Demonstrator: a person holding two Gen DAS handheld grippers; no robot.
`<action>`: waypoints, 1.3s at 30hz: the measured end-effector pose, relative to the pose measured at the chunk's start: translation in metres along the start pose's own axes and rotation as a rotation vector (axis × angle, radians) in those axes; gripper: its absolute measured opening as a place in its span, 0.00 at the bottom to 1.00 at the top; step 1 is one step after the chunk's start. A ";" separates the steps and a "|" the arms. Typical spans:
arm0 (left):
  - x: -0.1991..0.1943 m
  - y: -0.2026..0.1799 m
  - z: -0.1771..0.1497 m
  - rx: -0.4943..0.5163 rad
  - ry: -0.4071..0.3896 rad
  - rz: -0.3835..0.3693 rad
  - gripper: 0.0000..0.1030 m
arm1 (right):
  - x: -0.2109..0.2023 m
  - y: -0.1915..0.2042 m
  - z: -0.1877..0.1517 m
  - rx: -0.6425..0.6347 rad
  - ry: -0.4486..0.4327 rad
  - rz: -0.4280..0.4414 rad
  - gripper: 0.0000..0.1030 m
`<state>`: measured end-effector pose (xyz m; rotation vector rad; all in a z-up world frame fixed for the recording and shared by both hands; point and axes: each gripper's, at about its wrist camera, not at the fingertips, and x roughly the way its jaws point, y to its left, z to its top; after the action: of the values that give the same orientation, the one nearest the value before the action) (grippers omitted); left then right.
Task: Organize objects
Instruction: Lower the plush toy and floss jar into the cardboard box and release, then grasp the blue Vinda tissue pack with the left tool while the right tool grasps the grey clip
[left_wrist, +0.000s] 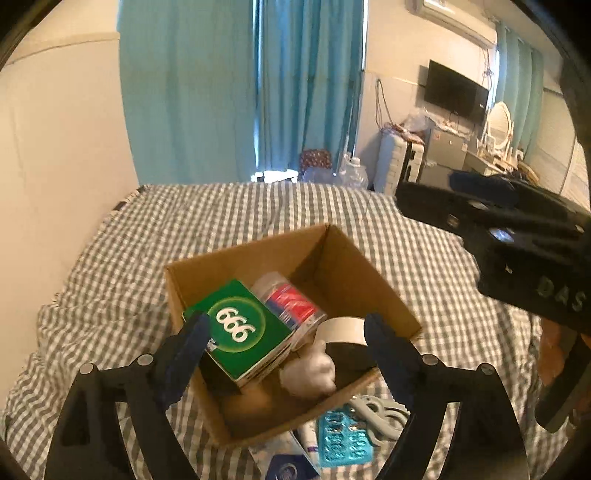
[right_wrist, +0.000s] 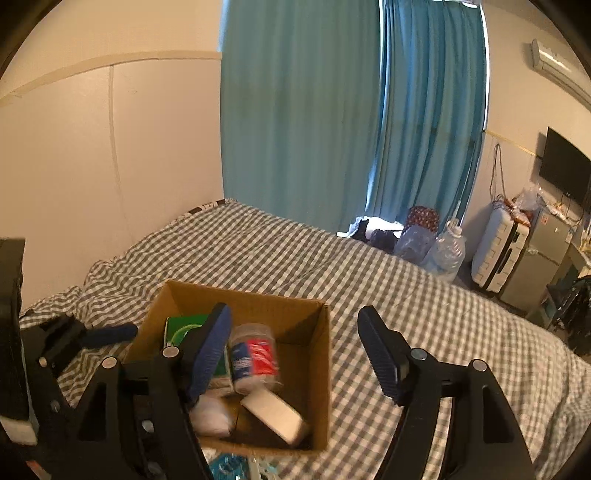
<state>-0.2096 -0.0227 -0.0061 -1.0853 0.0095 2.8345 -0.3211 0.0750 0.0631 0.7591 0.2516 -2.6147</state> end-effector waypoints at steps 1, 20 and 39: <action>-0.008 -0.001 0.002 -0.001 -0.007 0.004 0.86 | -0.011 0.000 0.001 -0.003 -0.005 -0.002 0.70; -0.174 -0.026 -0.012 -0.038 -0.255 0.133 1.00 | -0.206 -0.014 -0.001 -0.035 -0.186 -0.057 1.00; -0.101 -0.001 -0.102 -0.189 -0.151 0.253 1.00 | -0.144 -0.013 -0.100 -0.019 -0.038 0.052 1.00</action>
<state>-0.0665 -0.0360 -0.0150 -0.9606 -0.1462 3.1936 -0.1681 0.1618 0.0589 0.6997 0.2428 -2.5713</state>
